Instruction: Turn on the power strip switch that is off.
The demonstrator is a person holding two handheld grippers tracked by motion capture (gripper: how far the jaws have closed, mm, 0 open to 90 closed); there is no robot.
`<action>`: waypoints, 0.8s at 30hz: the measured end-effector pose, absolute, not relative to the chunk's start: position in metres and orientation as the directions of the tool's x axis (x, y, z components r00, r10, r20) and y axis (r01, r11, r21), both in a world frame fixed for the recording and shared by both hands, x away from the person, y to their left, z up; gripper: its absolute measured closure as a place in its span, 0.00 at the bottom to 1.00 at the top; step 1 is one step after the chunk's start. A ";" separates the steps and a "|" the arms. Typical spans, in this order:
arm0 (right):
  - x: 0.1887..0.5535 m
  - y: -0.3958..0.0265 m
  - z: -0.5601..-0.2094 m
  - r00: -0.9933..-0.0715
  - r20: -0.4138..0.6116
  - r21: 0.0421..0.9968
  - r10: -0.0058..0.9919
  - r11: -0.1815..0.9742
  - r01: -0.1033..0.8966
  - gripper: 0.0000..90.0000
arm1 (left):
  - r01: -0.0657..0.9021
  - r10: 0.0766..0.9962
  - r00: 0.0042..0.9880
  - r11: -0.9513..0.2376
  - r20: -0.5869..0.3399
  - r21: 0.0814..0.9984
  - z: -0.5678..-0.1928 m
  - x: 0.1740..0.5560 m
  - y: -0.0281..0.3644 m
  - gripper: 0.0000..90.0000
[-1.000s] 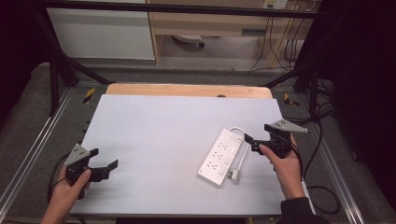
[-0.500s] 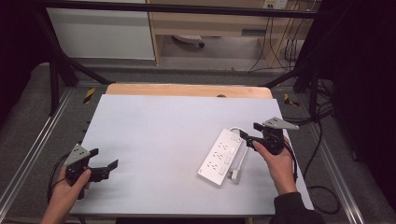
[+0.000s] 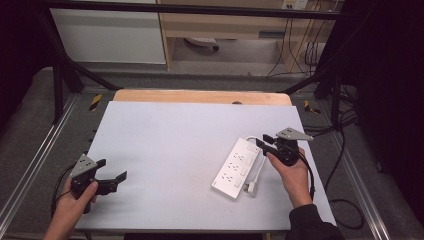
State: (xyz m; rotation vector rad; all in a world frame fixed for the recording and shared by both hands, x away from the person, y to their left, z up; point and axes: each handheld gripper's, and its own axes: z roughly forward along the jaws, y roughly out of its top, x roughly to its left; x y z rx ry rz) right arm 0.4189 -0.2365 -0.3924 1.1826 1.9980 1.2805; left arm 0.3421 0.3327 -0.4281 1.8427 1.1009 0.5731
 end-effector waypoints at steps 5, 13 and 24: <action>0.420 -0.235 -0.398 -0.511 0.053 0.894 0.858 0.188 0.408 0.79 | 0.453 0.865 0.499 -0.211 -0.050 0.866 -0.428 0.342 0.333 0.07; 0.420 -0.232 -0.411 -0.513 0.039 0.896 0.858 0.198 0.399 0.89 | 0.451 0.864 0.501 -0.212 -0.050 0.867 -0.427 0.342 0.332 0.07; 0.421 -0.225 -0.426 -0.534 0.049 0.881 0.844 0.216 0.420 1.00 | 0.451 0.864 0.502 -0.216 -0.046 0.866 -0.427 0.342 0.332 0.07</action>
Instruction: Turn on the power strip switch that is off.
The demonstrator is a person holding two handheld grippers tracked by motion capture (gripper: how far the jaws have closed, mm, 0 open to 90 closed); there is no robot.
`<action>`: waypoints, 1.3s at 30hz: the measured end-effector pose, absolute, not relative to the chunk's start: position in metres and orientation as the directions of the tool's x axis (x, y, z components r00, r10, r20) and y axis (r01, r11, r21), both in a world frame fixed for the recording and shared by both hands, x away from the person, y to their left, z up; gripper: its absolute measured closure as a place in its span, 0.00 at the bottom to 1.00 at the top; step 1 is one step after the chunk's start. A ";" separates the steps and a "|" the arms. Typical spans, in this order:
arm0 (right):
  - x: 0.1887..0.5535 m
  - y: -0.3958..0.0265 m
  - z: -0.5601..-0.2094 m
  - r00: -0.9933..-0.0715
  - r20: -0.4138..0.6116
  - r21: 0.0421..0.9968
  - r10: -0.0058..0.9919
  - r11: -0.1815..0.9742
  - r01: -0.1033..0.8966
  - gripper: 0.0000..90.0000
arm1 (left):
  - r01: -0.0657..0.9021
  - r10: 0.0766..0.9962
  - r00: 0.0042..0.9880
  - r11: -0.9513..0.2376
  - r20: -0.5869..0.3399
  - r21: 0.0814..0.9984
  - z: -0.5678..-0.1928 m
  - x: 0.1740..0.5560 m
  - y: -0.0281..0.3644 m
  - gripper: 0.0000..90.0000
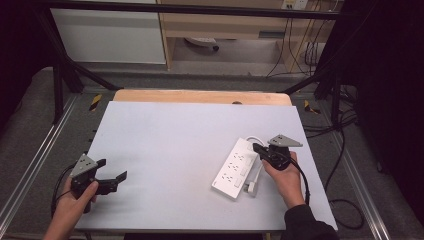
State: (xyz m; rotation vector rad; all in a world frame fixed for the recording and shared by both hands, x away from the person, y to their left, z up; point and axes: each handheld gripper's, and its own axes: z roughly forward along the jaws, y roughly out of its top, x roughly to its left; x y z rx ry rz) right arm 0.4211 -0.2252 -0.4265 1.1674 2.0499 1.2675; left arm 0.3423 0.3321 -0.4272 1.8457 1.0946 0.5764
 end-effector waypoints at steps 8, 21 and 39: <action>0.419 -0.222 -0.435 -0.552 0.050 0.871 0.832 0.235 0.432 1.00 | 0.448 0.861 0.506 -0.216 -0.047 0.868 -0.427 0.342 0.332 0.07; 0.413 -0.222 -0.442 -0.564 0.068 0.858 0.823 0.240 0.454 1.00 | 0.450 0.861 0.507 -0.220 -0.044 0.866 -0.427 0.342 0.332 0.07; 0.412 -0.220 -0.446 -0.579 0.062 0.845 0.813 0.266 0.464 1.00 | 0.451 0.858 0.511 -0.225 -0.043 0.863 -0.427 0.342 0.331 0.07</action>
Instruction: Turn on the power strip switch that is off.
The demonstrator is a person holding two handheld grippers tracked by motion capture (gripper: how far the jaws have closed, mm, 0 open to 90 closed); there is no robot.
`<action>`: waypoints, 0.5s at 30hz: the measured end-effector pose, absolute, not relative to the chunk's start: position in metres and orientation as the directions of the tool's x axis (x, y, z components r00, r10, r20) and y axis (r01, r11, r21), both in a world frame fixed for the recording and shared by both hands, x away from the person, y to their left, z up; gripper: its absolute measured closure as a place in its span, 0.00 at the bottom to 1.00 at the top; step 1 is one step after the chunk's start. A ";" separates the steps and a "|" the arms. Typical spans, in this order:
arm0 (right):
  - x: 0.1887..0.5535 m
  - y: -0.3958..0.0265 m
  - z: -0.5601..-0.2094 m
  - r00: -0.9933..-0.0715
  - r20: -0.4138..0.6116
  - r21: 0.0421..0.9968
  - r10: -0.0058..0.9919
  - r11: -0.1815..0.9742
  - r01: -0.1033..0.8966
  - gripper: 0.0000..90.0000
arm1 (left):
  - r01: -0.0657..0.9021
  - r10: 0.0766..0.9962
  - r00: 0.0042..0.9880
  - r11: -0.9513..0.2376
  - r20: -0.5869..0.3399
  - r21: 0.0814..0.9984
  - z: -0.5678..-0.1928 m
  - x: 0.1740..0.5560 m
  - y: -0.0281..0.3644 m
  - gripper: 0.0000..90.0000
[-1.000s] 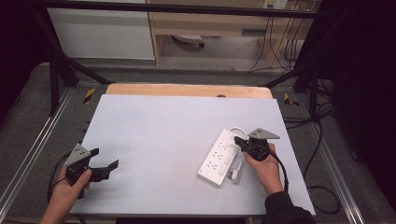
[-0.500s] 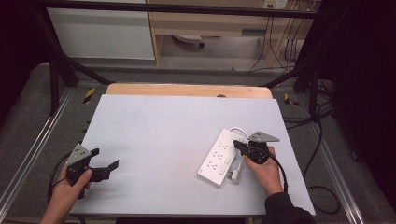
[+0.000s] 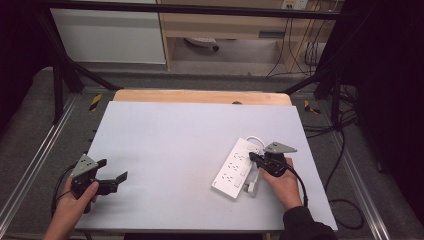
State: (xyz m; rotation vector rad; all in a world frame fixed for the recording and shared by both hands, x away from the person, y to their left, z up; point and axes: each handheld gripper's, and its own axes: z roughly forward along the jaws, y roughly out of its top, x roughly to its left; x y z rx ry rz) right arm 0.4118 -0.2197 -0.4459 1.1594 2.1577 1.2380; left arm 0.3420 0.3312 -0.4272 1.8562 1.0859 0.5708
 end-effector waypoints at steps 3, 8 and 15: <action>0.412 -0.220 -0.446 -0.580 0.065 0.845 0.812 0.263 0.465 1.00 | 0.452 0.858 0.511 -0.226 -0.043 0.863 -0.427 0.342 0.331 0.07; 0.412 -0.220 -0.447 -0.577 0.071 0.847 0.814 0.256 0.466 1.00 | 0.452 0.858 0.511 -0.226 -0.043 0.863 -0.427 0.342 0.331 0.07; 0.413 -0.220 -0.447 -0.579 0.075 0.849 0.812 0.252 0.464 1.00 | 0.451 0.860 0.510 -0.228 -0.039 0.863 -0.427 0.342 0.331 0.07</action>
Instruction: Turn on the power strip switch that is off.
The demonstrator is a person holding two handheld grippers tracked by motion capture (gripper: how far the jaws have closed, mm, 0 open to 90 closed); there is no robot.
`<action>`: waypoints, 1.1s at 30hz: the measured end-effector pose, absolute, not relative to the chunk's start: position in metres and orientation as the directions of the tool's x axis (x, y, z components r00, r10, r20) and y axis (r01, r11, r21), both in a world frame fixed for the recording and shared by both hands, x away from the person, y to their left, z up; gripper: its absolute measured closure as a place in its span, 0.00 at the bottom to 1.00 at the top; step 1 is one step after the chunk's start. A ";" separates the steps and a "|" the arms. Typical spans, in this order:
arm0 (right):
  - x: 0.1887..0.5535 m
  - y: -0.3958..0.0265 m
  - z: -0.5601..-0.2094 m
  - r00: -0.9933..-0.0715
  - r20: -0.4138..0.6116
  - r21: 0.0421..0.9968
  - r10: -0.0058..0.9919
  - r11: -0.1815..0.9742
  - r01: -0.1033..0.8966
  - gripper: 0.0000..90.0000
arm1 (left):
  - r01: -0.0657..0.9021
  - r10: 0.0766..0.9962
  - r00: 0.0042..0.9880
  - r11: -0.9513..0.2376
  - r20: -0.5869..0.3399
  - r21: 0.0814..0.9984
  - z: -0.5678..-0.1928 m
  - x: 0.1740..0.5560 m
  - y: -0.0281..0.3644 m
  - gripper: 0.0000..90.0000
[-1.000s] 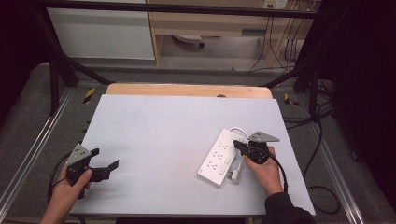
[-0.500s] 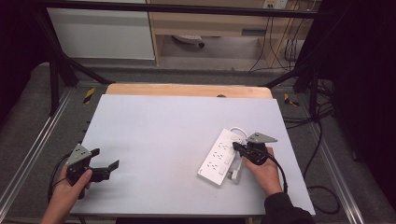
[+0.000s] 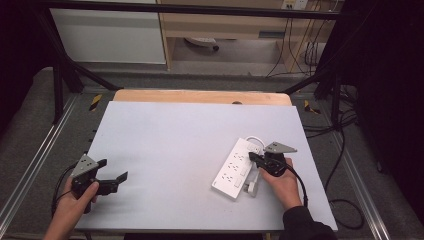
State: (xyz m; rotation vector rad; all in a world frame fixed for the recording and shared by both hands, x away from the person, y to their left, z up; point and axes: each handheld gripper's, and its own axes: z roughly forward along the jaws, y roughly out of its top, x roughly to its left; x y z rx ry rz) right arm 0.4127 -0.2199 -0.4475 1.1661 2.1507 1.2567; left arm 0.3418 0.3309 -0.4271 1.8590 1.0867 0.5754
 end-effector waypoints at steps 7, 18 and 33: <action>0.412 -0.220 -0.448 -0.575 0.079 0.849 0.814 0.248 0.467 1.00 | 0.452 0.859 0.510 -0.228 -0.040 0.862 -0.427 0.342 0.331 0.07; 0.412 -0.220 -0.448 -0.574 0.080 0.850 0.815 0.245 0.466 1.00 | 0.452 0.859 0.510 -0.229 -0.039 0.862 -0.427 0.342 0.331 0.07; 0.413 -0.221 -0.449 -0.573 0.093 0.851 0.814 0.234 0.470 1.00 | 0.453 0.857 0.513 -0.231 -0.040 0.861 -0.428 0.342 0.330 0.07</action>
